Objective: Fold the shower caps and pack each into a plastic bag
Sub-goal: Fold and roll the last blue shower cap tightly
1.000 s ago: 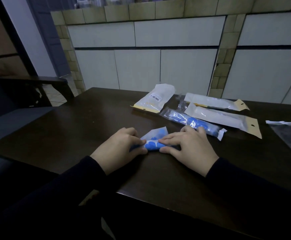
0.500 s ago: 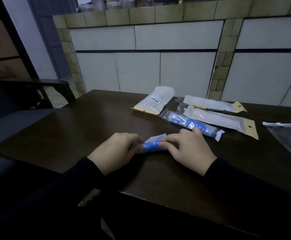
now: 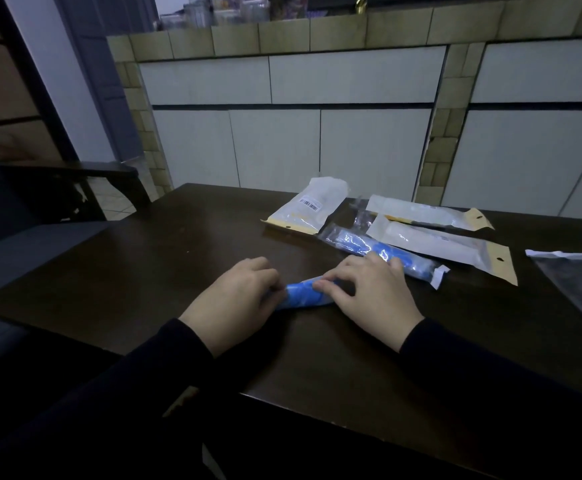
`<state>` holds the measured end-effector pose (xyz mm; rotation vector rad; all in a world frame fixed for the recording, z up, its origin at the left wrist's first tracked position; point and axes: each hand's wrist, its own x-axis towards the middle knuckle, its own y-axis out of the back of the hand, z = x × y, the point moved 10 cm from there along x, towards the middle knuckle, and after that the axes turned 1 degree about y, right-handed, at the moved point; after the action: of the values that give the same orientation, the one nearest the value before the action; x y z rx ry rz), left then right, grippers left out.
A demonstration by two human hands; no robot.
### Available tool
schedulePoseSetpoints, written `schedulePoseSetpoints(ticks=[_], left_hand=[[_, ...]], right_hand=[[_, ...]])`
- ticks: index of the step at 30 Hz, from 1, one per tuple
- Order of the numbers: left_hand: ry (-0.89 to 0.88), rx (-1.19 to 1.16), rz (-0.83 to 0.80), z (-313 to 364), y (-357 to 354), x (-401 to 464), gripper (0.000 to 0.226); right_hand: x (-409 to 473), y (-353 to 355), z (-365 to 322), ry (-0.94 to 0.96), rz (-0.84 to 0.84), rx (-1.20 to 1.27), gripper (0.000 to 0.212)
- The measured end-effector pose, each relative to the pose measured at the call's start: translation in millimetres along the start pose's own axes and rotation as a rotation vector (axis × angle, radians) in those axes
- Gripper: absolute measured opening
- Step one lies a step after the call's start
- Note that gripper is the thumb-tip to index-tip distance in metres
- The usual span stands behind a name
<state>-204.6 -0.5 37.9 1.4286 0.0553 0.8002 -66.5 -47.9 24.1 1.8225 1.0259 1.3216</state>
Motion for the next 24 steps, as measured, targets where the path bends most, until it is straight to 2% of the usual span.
schedulePoseSetpoints(ticks=[3,7,11,13,16,21,24], left_hand=[[0.041,0.009,-0.026,-3.5,-3.9,-0.8,0.023],[0.076,0.001,-0.076,-7.5,-8.7,4.0,0.026],[0.083,0.003,-0.101,-4.8,-10.7,3.3,0.026],[0.089,0.022,-0.13,-6.2,-12.5,1.9,0.03],[0.138,-0.002,-0.178,-14.8,-18.2,3.2,0.041],[0.119,-0.007,-0.136,-13.0,-18.3,6.7,0.027],[0.134,-0.021,-0.174,-14.6,-20.8,9.4,0.023]], right_hand=[[3.7,-4.7,2.0,-0.014,-0.015,-0.006,0.031],[8.4,-7.4,1.3,0.003,-0.006,-0.02,0.03],[8.6,-1.9,-12.3,0.122,0.054,-0.023,0.021],[7.1,-5.7,-13.0,0.15,-0.004,-0.011,0.026],[5.1,-18.4,-4.4,0.139,-0.16,0.011,0.044],[8.0,-19.8,-5.5,0.151,-0.185,-0.003,0.034],[7.7,-17.6,-7.5,0.157,-0.156,-0.024,0.033]])
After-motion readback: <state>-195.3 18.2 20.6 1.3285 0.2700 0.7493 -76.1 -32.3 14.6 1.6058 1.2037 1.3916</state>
